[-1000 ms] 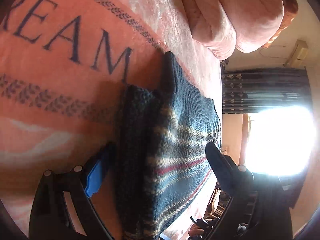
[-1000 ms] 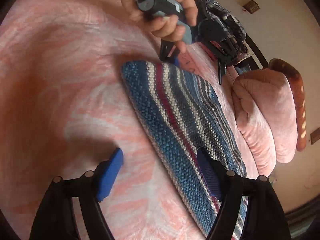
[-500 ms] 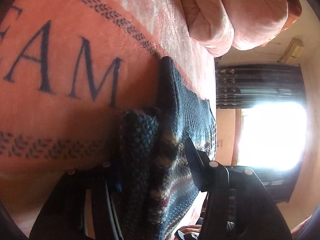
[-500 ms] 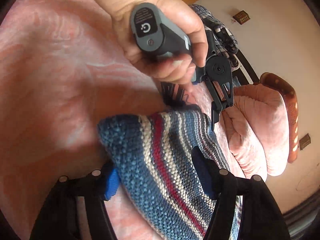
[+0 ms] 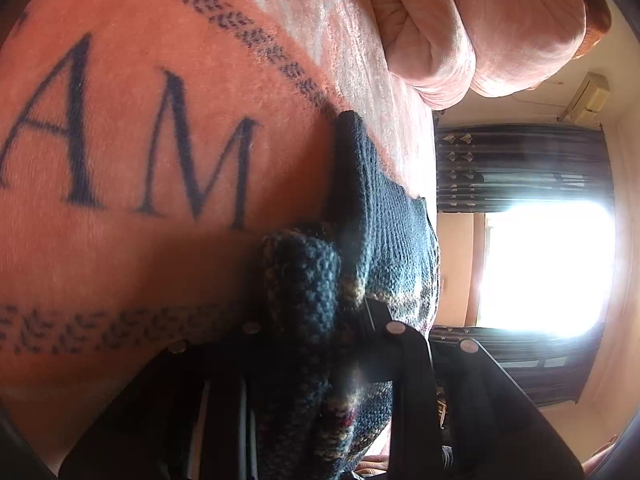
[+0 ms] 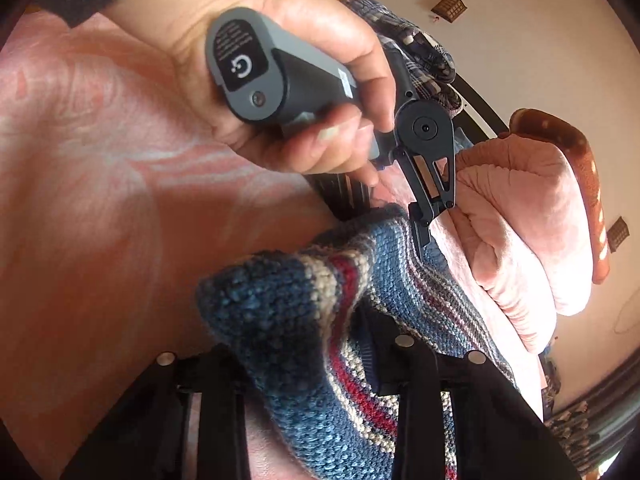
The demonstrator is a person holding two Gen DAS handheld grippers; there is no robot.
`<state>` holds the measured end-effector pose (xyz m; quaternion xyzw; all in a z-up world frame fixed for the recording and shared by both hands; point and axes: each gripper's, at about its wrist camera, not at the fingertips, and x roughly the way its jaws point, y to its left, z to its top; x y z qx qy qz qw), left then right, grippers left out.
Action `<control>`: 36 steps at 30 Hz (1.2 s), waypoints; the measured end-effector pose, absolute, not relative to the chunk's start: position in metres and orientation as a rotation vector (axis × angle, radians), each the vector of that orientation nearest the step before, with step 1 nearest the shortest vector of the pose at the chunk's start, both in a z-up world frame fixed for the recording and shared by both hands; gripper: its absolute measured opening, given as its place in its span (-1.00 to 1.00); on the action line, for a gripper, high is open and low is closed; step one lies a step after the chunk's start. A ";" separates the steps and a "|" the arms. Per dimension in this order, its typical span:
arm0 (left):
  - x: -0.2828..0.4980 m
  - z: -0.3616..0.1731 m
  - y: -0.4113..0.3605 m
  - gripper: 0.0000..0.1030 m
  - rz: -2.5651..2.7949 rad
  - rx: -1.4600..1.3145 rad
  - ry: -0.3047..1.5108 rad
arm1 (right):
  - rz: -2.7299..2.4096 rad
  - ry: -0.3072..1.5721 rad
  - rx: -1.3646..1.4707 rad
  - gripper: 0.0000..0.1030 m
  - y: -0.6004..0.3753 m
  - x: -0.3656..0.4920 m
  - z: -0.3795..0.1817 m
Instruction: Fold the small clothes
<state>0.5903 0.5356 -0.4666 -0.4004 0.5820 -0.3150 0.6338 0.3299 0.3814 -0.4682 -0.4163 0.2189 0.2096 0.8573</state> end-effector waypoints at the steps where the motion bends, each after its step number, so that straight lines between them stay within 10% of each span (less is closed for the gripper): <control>1: 0.591 -0.466 0.535 -0.55 -0.719 -0.913 1.331 | 0.442 0.466 -0.865 -0.42 0.380 0.331 -0.467; 36: 0.608 -0.298 0.459 -0.61 -0.544 -0.644 1.369 | 0.420 0.489 -0.426 -0.62 0.288 0.350 -0.305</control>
